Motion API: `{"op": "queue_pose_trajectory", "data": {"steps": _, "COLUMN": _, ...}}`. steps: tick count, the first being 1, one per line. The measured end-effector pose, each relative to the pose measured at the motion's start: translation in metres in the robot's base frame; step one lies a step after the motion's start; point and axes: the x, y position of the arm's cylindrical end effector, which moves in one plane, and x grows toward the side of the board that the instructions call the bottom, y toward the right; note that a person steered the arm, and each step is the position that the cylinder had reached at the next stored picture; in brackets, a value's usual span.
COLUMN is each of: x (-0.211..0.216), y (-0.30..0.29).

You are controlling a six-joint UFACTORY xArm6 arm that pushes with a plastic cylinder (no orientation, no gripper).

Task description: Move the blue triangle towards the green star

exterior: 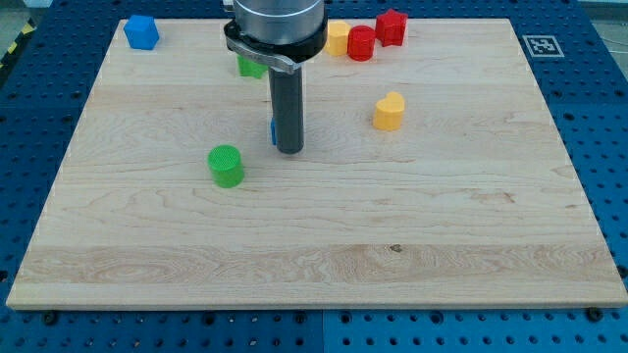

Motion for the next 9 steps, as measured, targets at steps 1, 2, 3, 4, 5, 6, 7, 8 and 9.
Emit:
{"op": "queue_pose_trajectory", "data": {"steps": 1, "x": -0.006, "y": 0.0}}
{"op": "queue_pose_trajectory", "data": {"steps": 2, "x": -0.027, "y": 0.0}}
{"op": "queue_pose_trajectory", "data": {"steps": 3, "x": -0.054, "y": 0.01}}
{"op": "queue_pose_trajectory", "data": {"steps": 4, "x": -0.063, "y": 0.018}}
{"op": "queue_pose_trajectory", "data": {"steps": 5, "x": -0.071, "y": 0.023}}
{"op": "queue_pose_trajectory", "data": {"steps": 6, "x": -0.094, "y": 0.023}}
{"op": "queue_pose_trajectory", "data": {"steps": 7, "x": -0.115, "y": 0.023}}
{"op": "queue_pose_trajectory", "data": {"steps": 8, "x": -0.122, "y": 0.023}}
{"op": "queue_pose_trajectory", "data": {"steps": 9, "x": -0.125, "y": 0.023}}
